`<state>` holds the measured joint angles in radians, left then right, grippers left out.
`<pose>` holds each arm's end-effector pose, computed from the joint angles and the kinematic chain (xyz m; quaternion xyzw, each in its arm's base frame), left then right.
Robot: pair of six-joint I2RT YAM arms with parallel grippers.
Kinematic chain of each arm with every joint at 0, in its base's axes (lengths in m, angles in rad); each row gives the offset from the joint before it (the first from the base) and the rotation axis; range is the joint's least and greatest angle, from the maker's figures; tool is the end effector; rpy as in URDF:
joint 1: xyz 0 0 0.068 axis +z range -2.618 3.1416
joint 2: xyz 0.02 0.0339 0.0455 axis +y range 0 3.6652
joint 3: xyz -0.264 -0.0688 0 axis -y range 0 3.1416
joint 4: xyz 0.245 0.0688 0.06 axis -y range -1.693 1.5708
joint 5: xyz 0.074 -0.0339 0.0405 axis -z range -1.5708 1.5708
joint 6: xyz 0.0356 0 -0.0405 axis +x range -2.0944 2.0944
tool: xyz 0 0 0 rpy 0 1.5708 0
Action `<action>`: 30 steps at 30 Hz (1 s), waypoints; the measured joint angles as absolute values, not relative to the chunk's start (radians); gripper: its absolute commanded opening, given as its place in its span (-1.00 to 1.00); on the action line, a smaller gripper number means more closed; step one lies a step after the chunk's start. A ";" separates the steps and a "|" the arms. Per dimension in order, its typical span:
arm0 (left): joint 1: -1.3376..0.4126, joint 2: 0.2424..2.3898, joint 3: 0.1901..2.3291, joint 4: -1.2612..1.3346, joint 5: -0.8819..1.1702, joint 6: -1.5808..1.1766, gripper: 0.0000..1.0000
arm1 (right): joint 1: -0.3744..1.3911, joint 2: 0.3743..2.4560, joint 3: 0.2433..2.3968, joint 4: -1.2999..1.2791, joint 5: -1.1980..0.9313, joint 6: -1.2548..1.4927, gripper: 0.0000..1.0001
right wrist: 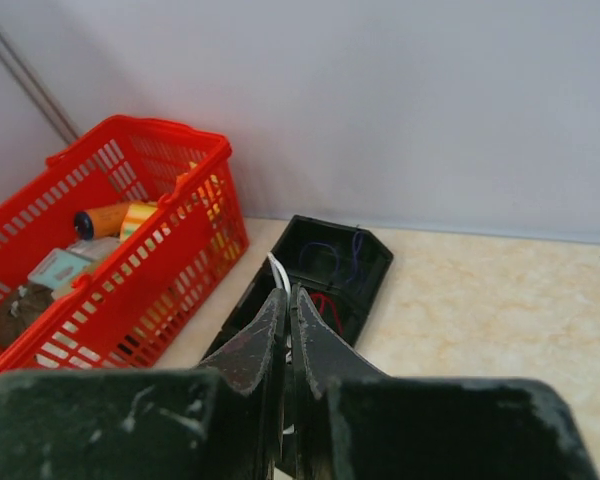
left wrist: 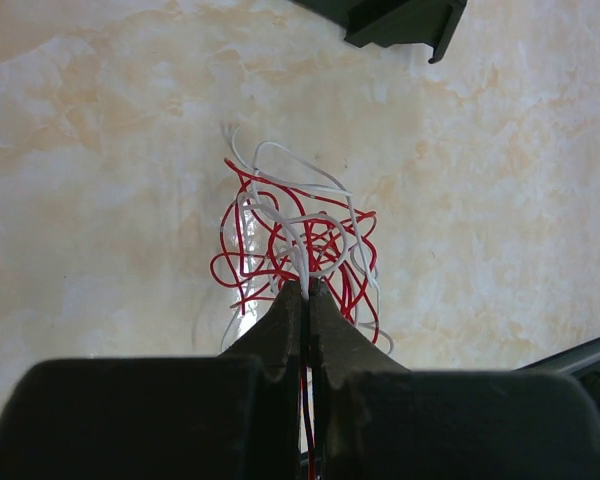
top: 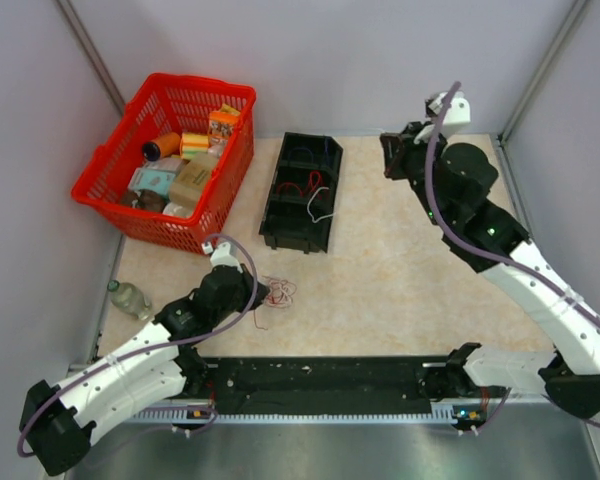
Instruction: Untangle the cables
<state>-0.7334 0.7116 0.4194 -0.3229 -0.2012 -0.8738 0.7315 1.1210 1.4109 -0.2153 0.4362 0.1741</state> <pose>0.1243 -0.1024 0.2100 -0.1080 0.8781 -0.2675 0.3818 0.1803 0.1417 0.4867 -0.0302 0.6821 0.1807 0.7079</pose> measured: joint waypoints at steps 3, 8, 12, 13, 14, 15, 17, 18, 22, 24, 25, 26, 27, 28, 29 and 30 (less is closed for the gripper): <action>-0.733 0.712 0.415 -0.308 -0.184 -0.876 -1.00 | 0.731 1.190 1.443 -0.183 0.390 0.206 -1.00; -0.733 0.714 0.415 -0.291 -0.171 -0.883 -1.00 | 0.731 1.272 1.482 -0.139 0.317 0.263 -1.00; -0.733 0.713 0.411 -0.285 -0.171 -0.886 -1.00 | 0.731 1.298 1.482 -0.127 0.265 0.288 -1.00; -0.733 0.713 0.408 -0.282 -0.171 -0.887 -1.00 | 0.731 1.304 1.482 -0.118 0.245 0.291 -1.00; -0.733 0.713 0.402 -0.277 -0.171 -0.888 -1.00 | 0.731 1.309 1.482 -0.112 0.225 0.292 -1.00; -0.733 0.714 0.398 -0.275 -0.168 -0.888 -1.00 | 0.731 1.312 1.482 -0.106 0.210 0.293 -1.00; -0.733 0.720 0.395 -0.269 -0.161 -0.889 -1.00 | 0.731 1.316 1.482 -0.094 0.172 0.298 -1.00; -0.733 0.727 0.394 -0.261 -0.155 -0.889 -1.00 | 0.731 1.317 1.484 -0.093 0.152 0.301 -1.00; -0.733 0.748 0.385 -0.228 -0.135 -0.892 -1.00 | 0.731 1.318 1.496 -0.080 0.112 0.314 -1.00; -0.733 0.756 0.382 -0.217 -0.126 -0.892 -1.00 | 0.731 1.320 1.510 -0.074 0.099 0.319 -1.00; -0.733 0.761 0.381 -0.212 -0.121 -0.892 -1.00 | 0.731 1.323 1.519 -0.067 0.093 0.321 -1.00; -0.733 0.767 0.381 -0.207 -0.118 -0.892 -1.00 | 0.731 1.328 1.527 -0.055 0.087 0.325 -1.00; -0.733 0.771 0.381 -0.202 -0.116 -0.892 -1.00 | 0.731 1.334 1.535 -0.038 0.081 0.327 -1.00; -0.733 0.775 0.379 -0.195 -0.112 -0.893 -1.00 | 0.731 1.341 1.541 -0.024 0.078 0.331 -1.00; -0.733 0.778 0.377 -0.190 -0.108 -0.893 -1.00 | 0.731 1.351 1.547 -0.010 0.076 0.337 -1.00; -0.733 0.780 0.376 -0.186 -0.105 -0.894 -1.00 | 0.731 1.361 1.549 0.008 0.076 0.344 -1.00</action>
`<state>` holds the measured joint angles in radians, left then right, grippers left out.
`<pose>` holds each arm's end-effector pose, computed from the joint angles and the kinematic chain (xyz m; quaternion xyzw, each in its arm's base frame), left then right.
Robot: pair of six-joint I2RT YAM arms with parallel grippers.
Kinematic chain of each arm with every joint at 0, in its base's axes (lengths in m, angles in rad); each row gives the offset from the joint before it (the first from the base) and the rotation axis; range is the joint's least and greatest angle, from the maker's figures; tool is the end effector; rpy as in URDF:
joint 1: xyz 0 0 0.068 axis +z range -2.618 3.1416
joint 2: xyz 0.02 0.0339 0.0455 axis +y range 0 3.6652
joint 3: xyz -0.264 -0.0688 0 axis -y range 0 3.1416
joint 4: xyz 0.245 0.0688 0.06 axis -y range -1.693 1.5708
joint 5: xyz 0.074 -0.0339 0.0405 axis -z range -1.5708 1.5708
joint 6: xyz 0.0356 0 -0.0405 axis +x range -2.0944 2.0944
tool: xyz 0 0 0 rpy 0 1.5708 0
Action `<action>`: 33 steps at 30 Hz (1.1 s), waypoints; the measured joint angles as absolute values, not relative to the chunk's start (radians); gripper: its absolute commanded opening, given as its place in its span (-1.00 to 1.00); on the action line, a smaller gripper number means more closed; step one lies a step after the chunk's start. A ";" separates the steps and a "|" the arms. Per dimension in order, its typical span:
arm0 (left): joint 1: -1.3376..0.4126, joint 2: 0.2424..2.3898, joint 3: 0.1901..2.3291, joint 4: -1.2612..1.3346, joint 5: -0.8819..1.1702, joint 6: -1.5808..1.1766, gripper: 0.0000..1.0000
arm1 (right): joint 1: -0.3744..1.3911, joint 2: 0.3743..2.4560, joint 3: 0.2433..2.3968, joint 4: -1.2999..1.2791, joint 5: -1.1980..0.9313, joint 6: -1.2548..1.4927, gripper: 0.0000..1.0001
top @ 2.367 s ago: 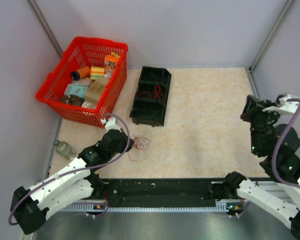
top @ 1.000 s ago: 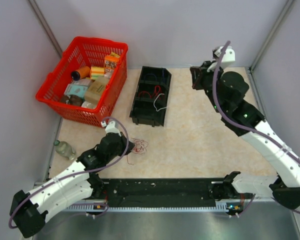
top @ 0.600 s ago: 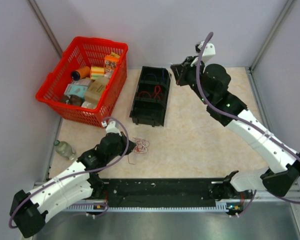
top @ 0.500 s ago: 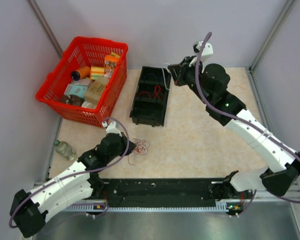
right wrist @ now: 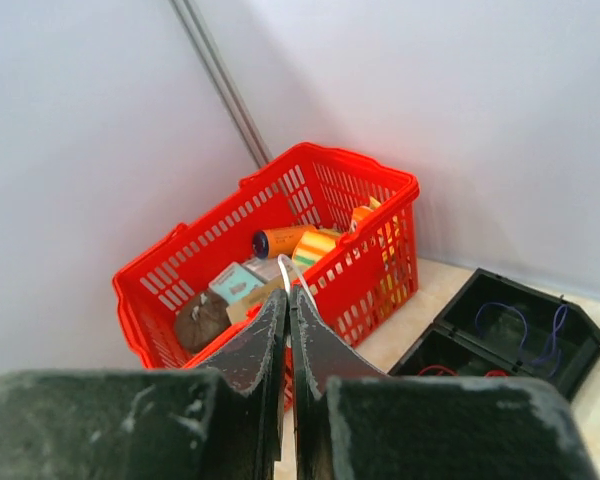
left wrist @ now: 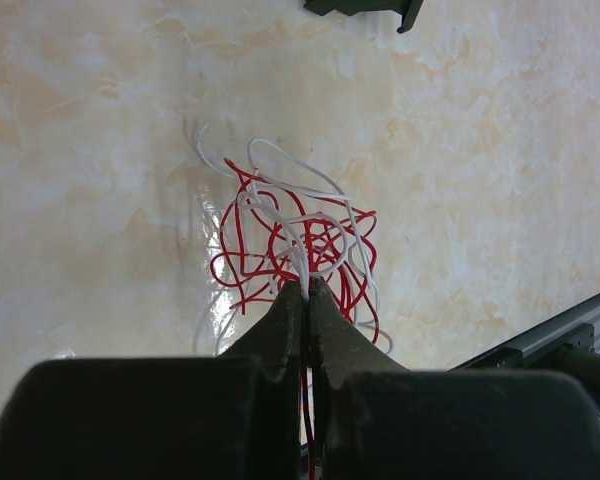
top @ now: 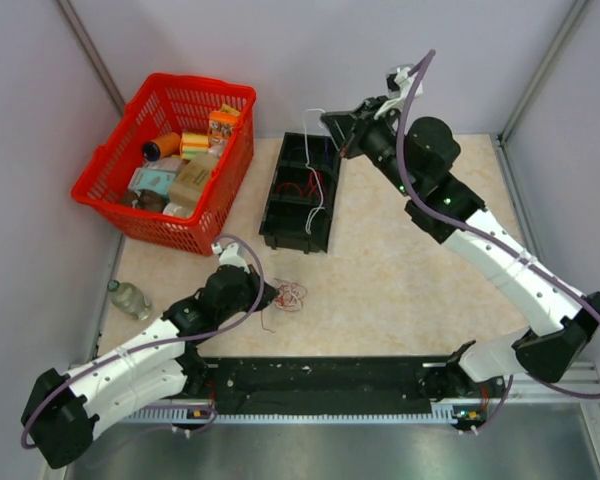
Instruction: Untangle the cables
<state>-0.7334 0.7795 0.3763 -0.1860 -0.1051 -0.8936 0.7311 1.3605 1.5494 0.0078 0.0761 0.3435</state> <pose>0.1303 -0.1124 0.1973 -0.0951 0.8759 -0.3102 0.3570 0.2264 0.1994 0.4980 -0.0932 0.6276 0.3747 0.6761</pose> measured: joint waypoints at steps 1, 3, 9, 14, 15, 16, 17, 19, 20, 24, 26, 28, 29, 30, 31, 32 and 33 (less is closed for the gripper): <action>-0.733 0.781 0.375 -0.183 -0.101 -0.895 -1.00 | 0.731 1.370 1.552 0.016 0.076 0.347 -1.00; -0.733 0.781 0.371 -0.178 -0.096 -0.897 -1.00 | 0.731 1.396 1.552 0.036 0.077 0.361 -1.00; -0.733 0.780 0.361 -0.178 -0.094 -0.899 -1.00 | 0.731 1.478 1.549 0.058 0.096 0.407 -1.00; -0.733 0.774 0.356 -0.178 -0.093 -0.900 -1.00 | 0.727 1.534 1.538 0.086 0.103 0.433 -1.00; -0.733 0.774 0.356 -0.178 -0.093 -0.900 -1.00 | 0.725 1.544 1.537 0.087 0.102 0.435 -1.00; -0.733 0.774 0.356 -0.178 -0.093 -0.900 -1.00 | 0.724 1.555 1.534 0.090 0.100 0.435 -1.00; -0.733 0.774 0.356 -0.178 -0.093 -0.900 -1.00 | 0.723 1.567 1.524 0.091 0.094 0.435 -1.00; -0.733 0.774 0.356 -0.178 -0.092 -0.900 -1.00 | 0.723 1.582 1.499 0.097 0.072 0.434 -1.00; -0.733 0.774 0.356 -0.178 -0.092 -0.900 -1.00 | 0.723 1.588 1.485 0.098 0.063 0.433 -1.00; -0.733 0.774 0.356 -0.178 -0.092 -0.900 -1.00 | 0.724 1.602 1.374 0.114 0.031 0.433 -1.00; -0.733 0.774 0.356 -0.178 -0.092 -0.900 -1.00 | 0.724 1.609 1.306 0.114 0.012 0.439 -1.00; -0.733 0.774 0.356 -0.178 -0.092 -0.900 -1.00 | 0.724 1.627 1.263 0.101 0.002 0.440 -1.00; -0.733 0.775 0.356 -0.178 -0.092 -0.900 -1.00 | 0.724 1.637 1.254 0.098 0.001 0.441 -1.00; -0.733 0.775 0.356 -0.178 -0.092 -0.900 -1.00 | 0.723 1.652 1.248 0.089 0.001 0.441 -1.00; -0.733 0.775 0.356 -0.178 -0.091 -0.900 -1.00 | 0.723 1.669 1.246 0.082 0.000 0.439 -1.00; -0.733 0.775 0.356 -0.178 -0.090 -0.900 -1.00 | 0.723 1.687 1.247 0.077 -0.004 0.437 -1.00; -0.733 0.775 0.356 -0.178 -0.089 -0.900 -1.00 | 0.722 1.705 1.252 0.068 -0.007 0.434 -1.00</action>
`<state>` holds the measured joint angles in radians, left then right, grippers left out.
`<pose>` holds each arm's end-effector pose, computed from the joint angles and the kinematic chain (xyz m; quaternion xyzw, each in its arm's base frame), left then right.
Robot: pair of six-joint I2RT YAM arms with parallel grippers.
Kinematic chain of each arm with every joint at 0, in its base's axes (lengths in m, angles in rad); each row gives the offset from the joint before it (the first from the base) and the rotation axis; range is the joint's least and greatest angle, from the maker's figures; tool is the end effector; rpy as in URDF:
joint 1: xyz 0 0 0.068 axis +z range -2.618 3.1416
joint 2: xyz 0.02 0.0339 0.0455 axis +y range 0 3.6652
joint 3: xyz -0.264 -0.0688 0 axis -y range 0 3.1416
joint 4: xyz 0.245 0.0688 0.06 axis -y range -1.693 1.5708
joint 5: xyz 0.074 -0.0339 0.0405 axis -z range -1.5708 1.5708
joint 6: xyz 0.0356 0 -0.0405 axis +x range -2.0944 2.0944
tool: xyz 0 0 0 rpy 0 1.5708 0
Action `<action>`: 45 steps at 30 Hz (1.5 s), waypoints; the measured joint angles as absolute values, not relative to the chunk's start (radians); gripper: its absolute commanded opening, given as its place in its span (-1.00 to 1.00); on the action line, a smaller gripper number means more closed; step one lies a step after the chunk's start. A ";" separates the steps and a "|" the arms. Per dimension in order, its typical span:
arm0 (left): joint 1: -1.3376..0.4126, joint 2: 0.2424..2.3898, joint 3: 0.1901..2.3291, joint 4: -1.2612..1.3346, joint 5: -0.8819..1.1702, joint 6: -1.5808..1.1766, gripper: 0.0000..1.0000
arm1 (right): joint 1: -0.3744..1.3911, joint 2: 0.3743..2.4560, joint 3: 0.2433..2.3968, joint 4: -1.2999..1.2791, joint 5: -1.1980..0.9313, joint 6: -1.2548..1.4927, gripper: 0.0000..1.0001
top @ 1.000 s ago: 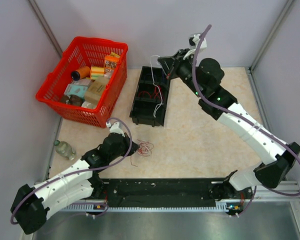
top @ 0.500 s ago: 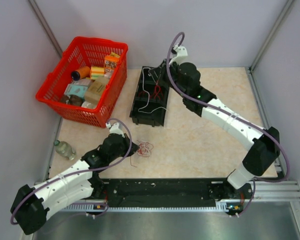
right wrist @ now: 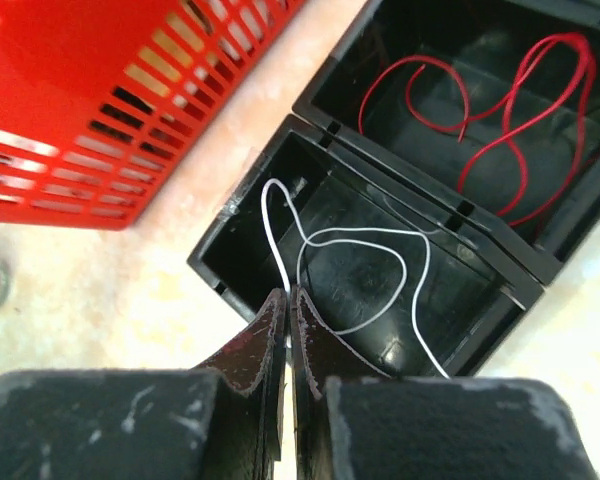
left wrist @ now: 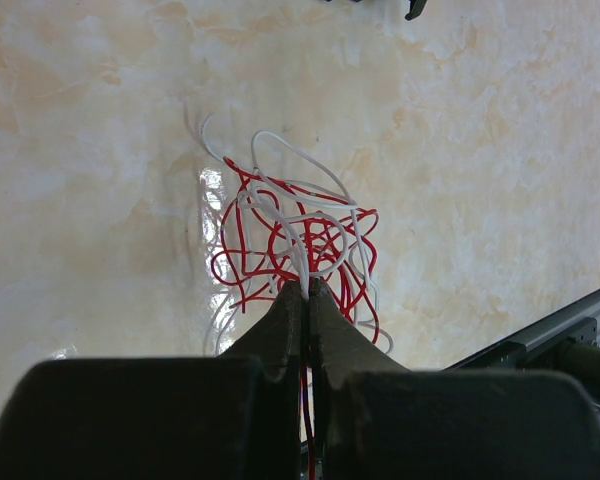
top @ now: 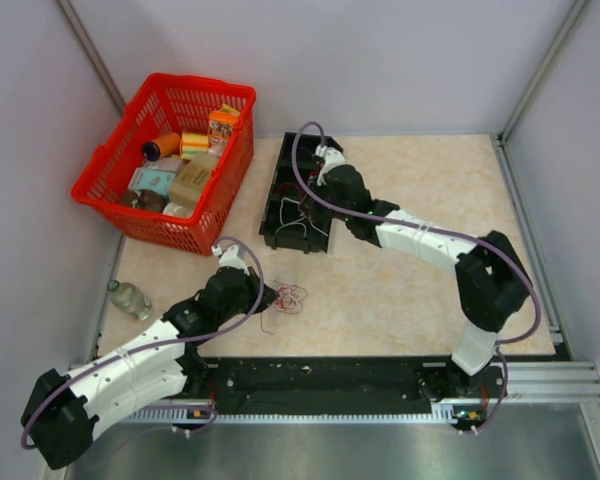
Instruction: Untangle the cables
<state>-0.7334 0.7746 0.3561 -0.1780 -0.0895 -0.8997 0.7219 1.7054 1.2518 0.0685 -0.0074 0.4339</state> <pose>0.1285 -0.1115 0.1919 -0.0942 0.8780 -0.3137 0.3490 0.3027 0.2668 0.2805 -0.1211 0.8205 0.3078 0.4663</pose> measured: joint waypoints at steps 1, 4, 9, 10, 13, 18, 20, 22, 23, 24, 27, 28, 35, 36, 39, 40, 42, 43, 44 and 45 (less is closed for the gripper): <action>-0.733 0.775 0.356 -0.178 -0.089 -0.900 -1.00 | 0.721 1.734 1.268 0.046 -0.017 0.429 -1.00; -0.733 0.775 0.356 -0.178 -0.086 -0.900 -1.00 | 0.717 1.852 1.368 -0.020 -0.052 0.410 -1.00; -0.733 0.775 0.356 -0.178 -0.078 -0.906 -1.00 | 0.717 1.999 1.508 -0.137 -0.085 0.384 -1.00; -0.733 0.775 0.356 -0.178 -0.077 -0.907 -1.00 | 0.717 2.018 1.526 -0.163 -0.084 0.377 -1.00; -0.733 0.775 0.356 -0.179 -0.075 -0.907 -1.00 | 0.717 2.057 1.566 -0.223 -0.074 0.358 -0.87; -0.733 0.779 0.357 -0.179 -0.070 -0.907 -1.00 | 0.717 2.072 1.629 -0.332 -0.065 0.309 0.06; -0.733 0.789 0.357 -0.178 -0.067 -0.907 -0.84 | 0.717 2.063 1.646 -0.346 -0.062 0.290 0.18; -0.733 0.805 0.357 -0.176 -0.064 -0.906 -0.66 | 0.717 2.035 1.645 -0.375 -0.063 0.276 0.23; -0.733 0.816 0.357 -0.173 -0.063 -0.903 -0.55 | 0.717 2.016 1.644 -0.392 -0.064 0.268 0.25; -0.733 0.826 0.357 -0.171 -0.059 -0.899 -0.47 | 0.717 1.996 1.641 -0.406 -0.064 0.263 0.29; -0.733 0.853 0.360 -0.170 -0.047 -0.891 -0.30 | 0.717 1.862 1.558 -0.416 -0.068 0.253 0.31; -0.733 0.859 0.363 -0.169 -0.044 -0.890 -0.24 | 0.717 1.806 1.517 -0.418 -0.072 0.252 0.31; -0.733 0.859 0.374 -0.168 -0.042 -0.887 -0.02 | 0.717 1.561 1.282 -0.395 -0.084 0.253 0.32; -0.733 0.854 0.374 -0.171 -0.043 -0.887 0.00 | 0.717 1.560 1.275 -0.393 -0.084 0.253 0.32; -0.733 0.824 0.380 -0.204 -0.059 -0.886 0.09 | 0.717 1.565 1.270 -0.387 -0.084 0.256 0.32; -0.733 0.805 0.384 -0.221 -0.069 -0.886 0.14 | 0.717 1.566 1.271 -0.382 -0.086 0.259 0.32; -0.733 0.756 0.396 -0.262 -0.096 -0.883 0.27 | 0.717 1.575 1.275 -0.374 -0.093 0.277 0.31; -0.733 0.733 0.402 -0.279 -0.108 -0.882 0.31 | 0.717 1.583 1.280 -0.371 -0.101 0.287 0.31; -0.733 0.702 0.408 -0.303 -0.129 -0.882 0.34 | 0.717 1.596 1.287 -0.361 -0.109 0.299 0.31; -0.733 0.668 0.411 -0.323 -0.149 -0.881 0.36 | 0.717 1.607 1.293 -0.352 -0.116 0.311 0.31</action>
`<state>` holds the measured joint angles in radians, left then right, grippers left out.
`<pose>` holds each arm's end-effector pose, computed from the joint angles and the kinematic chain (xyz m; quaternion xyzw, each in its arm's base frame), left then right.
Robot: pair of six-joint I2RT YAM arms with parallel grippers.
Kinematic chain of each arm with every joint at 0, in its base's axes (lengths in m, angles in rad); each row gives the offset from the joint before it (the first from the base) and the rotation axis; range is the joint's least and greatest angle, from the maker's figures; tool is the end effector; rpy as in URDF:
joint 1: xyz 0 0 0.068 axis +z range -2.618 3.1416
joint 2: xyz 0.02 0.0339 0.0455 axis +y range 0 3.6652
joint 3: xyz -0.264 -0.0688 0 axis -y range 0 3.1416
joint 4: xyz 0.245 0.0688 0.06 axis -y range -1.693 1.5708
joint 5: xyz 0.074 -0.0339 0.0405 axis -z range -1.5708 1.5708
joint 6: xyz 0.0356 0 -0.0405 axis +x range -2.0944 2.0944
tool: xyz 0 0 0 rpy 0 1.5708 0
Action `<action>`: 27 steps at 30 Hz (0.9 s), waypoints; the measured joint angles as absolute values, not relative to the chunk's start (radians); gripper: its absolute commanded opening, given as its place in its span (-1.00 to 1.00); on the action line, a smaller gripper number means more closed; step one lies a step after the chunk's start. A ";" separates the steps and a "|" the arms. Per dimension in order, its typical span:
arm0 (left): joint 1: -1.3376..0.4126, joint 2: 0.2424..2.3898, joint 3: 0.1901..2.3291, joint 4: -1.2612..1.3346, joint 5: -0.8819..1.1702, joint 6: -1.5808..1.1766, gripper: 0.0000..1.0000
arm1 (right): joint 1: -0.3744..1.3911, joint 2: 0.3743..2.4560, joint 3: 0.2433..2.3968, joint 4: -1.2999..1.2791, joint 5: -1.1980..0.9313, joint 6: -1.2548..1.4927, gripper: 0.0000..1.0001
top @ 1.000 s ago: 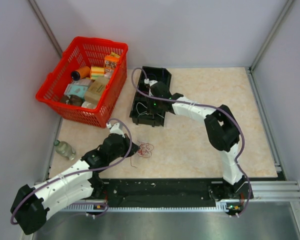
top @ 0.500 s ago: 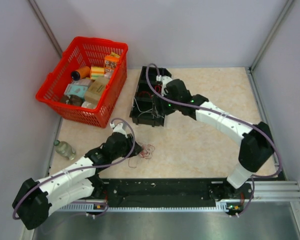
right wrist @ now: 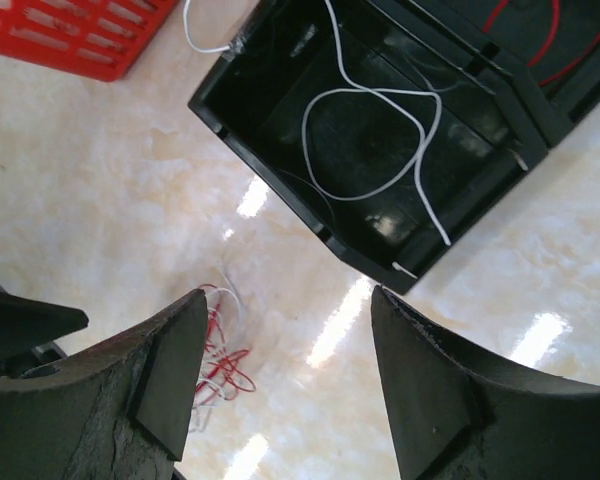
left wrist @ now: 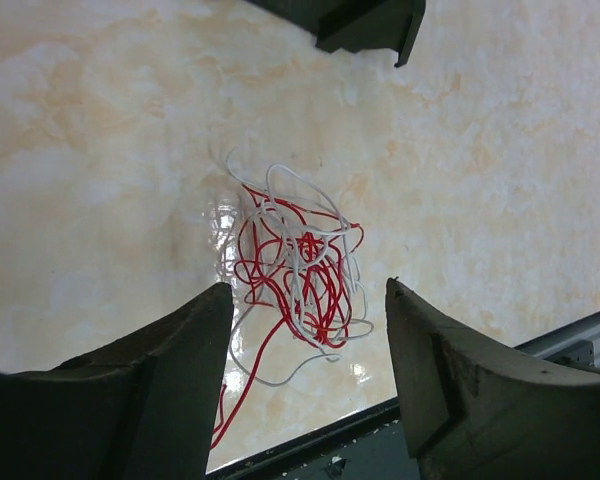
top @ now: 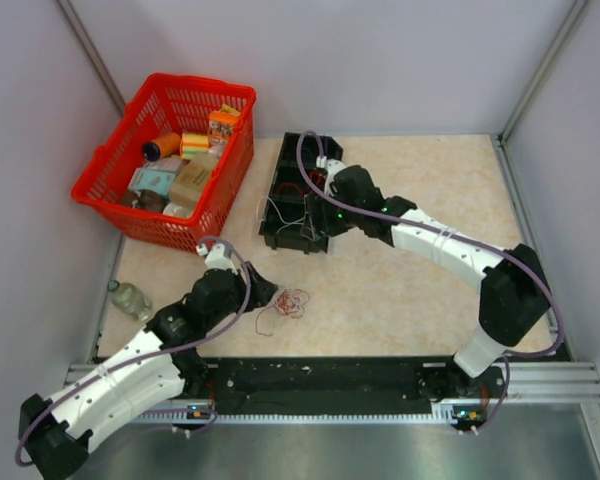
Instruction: Untangle the cables
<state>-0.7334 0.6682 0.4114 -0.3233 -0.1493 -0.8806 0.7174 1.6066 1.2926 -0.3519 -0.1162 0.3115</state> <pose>0.1197 -0.1007 0.2130 -0.0999 0.8724 -0.2970 0.3752 0.2738 0.2444 0.2912 -0.2058 0.8743 0.2602 0.3542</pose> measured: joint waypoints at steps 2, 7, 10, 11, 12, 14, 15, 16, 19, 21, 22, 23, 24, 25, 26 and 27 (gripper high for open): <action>-0.733 0.610 0.413 -0.357 -0.183 -0.881 0.35 | 0.717 1.633 1.297 -0.316 -0.146 0.351 0.29; -0.733 0.511 0.421 -0.471 -0.292 -0.912 0.24 | 0.727 1.729 1.343 -0.236 -0.187 0.479 0.27; -0.733 0.479 0.422 -0.525 -0.348 -0.939 0.23 | 0.733 1.806 1.369 -0.145 -0.184 0.593 0.20; -0.733 0.469 0.422 -0.541 -0.363 -0.946 0.23 | 0.736 1.842 1.387 -0.118 -0.185 0.630 0.19; -0.732 0.459 0.422 -0.553 -0.374 -0.952 0.23 | 0.737 1.892 1.422 -0.093 -0.183 0.662 0.18; -0.732 0.453 0.422 -0.563 -0.384 -0.958 0.24 | 0.742 1.976 1.494 -0.064 -0.180 0.702 0.11; -0.732 0.451 0.422 -0.568 -0.385 -0.961 0.24 | 0.745 2.024 1.543 -0.054 -0.178 0.719 0.06; -0.732 0.451 0.422 -0.573 -0.385 -0.963 0.24 | 0.747 2.054 1.574 -0.041 -0.178 0.727 0.06; -0.732 0.451 0.422 -0.584 -0.383 -0.966 0.25 | 0.756 2.120 1.648 -0.024 -0.171 0.739 0.05; -0.732 0.451 0.422 -0.583 -0.381 -0.966 0.25 | 0.761 2.143 1.684 -0.023 -0.163 0.738 0.02; -0.732 0.451 0.422 -0.583 -0.379 -0.967 0.25 | 0.763 2.153 1.702 -0.025 -0.160 0.738 0.00; -0.732 0.451 0.420 -0.580 -0.375 -0.968 0.25 | 0.764 2.164 1.725 -0.029 -0.158 0.738 -0.03; -0.732 0.451 0.417 -0.576 -0.373 -0.970 0.25 | 0.764 2.175 1.748 -0.031 -0.158 0.738 -0.04; -0.732 0.451 0.414 -0.575 -0.367 -0.971 0.25 | 0.764 2.187 1.769 -0.032 -0.157 0.737 -0.07; -0.732 0.451 0.409 -0.571 -0.360 -0.972 0.25 | 0.764 2.198 1.787 -0.032 -0.155 0.737 -0.09; -0.732 0.451 0.406 -0.569 -0.356 -0.973 0.25 | 0.764 2.206 1.799 -0.034 -0.152 0.737 -0.10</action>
